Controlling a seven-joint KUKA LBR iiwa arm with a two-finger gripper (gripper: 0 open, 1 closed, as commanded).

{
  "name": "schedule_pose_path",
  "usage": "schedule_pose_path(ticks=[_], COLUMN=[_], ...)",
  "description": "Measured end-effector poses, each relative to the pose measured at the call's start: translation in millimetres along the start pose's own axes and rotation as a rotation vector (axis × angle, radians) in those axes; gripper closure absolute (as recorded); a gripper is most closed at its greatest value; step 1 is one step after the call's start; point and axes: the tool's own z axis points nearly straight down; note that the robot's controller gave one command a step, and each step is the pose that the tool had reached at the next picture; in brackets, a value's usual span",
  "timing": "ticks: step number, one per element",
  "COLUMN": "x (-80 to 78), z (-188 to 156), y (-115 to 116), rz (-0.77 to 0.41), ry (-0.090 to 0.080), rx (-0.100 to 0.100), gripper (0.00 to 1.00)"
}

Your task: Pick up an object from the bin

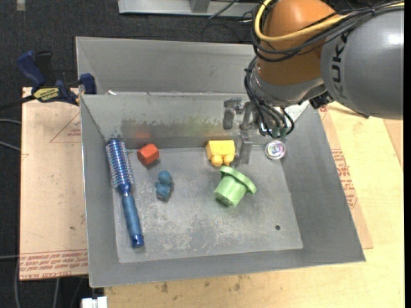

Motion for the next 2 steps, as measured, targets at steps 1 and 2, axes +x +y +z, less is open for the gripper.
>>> schedule_pose_path(ticks=[1, 2], x=[63.9, 48.2], z=[165.0, 130.5], y=[-54.6, -44.5], rz=[-0.282, -0.288], ry=[-0.003, -0.012], rx=[0.0, 0.001], gripper=[0.0, 0.0])
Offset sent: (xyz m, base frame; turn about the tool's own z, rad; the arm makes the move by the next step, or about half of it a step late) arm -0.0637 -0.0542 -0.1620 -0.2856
